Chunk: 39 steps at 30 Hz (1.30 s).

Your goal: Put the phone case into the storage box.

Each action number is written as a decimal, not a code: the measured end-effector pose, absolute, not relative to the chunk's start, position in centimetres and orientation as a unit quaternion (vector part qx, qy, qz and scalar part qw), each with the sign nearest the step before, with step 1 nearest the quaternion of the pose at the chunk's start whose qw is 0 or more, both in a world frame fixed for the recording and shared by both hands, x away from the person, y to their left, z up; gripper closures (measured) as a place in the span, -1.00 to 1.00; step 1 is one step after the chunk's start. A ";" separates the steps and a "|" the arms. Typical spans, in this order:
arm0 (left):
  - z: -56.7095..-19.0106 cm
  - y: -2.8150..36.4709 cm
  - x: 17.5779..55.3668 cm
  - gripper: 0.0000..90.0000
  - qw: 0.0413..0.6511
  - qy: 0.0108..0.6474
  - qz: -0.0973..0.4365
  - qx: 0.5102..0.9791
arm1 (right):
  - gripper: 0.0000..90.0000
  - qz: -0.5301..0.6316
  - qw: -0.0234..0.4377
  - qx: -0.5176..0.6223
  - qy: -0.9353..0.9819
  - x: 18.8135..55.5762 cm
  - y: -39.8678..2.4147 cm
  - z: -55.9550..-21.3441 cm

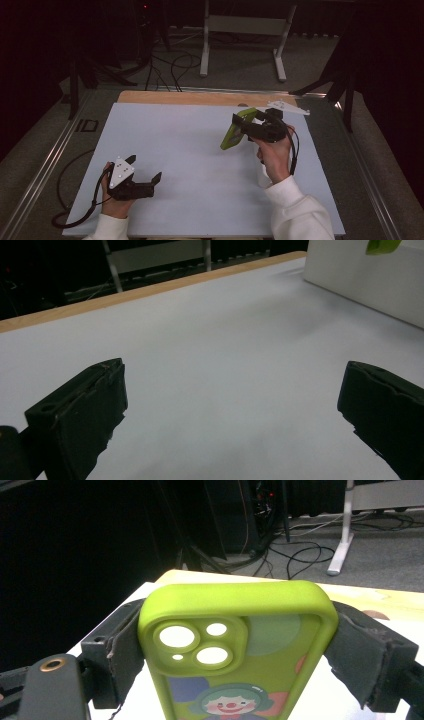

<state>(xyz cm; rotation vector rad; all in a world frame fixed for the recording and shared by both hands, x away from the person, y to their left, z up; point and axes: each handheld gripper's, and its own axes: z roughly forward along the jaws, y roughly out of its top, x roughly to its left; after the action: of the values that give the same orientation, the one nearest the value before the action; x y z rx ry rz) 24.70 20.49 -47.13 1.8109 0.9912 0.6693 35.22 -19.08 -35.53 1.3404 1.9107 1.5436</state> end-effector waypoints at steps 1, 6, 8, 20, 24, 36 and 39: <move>-47.1 20.5 24.7 -1.00 0.467 0.404 0.273 0.738 | -0.65 0.543 0.172 0.471 0.673 35.3 -19.1 -35.5; -47.1 20.5 24.7 -1.00 0.467 0.403 0.272 0.738 | -0.65 0.542 0.176 0.475 0.671 35.6 -19.5 -35.3; -47.1 20.5 24.7 -1.00 0.466 0.404 0.273 0.738 | -0.65 0.541 0.178 0.476 0.670 35.7 -19.6 -35.3; -47.0 20.5 24.6 -1.00 0.471 0.404 0.269 0.736 | -0.65 0.538 0.189 0.480 0.666 36.1 -19.9 -34.9; -47.0 20.5 24.6 -1.00 0.471 0.404 0.270 0.736 | -0.65 0.537 0.192 0.483 0.665 36.2 -20.0 -34.9; -47.0 20.5 24.6 -1.00 0.471 0.404 0.270 0.736 | -0.65 0.535 0.198 0.491 0.658 36.5 -20.7 -34.8; -47.0 20.5 24.6 -1.00 0.470 0.405 0.271 0.736 | -0.65 0.535 0.200 0.494 0.656 36.7 -20.9 -34.7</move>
<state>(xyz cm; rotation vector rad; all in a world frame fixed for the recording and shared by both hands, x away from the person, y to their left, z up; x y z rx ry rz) 24.62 20.49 -47.02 1.8035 0.9913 0.6640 36.66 -20.91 -34.74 1.3814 1.8328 1.4950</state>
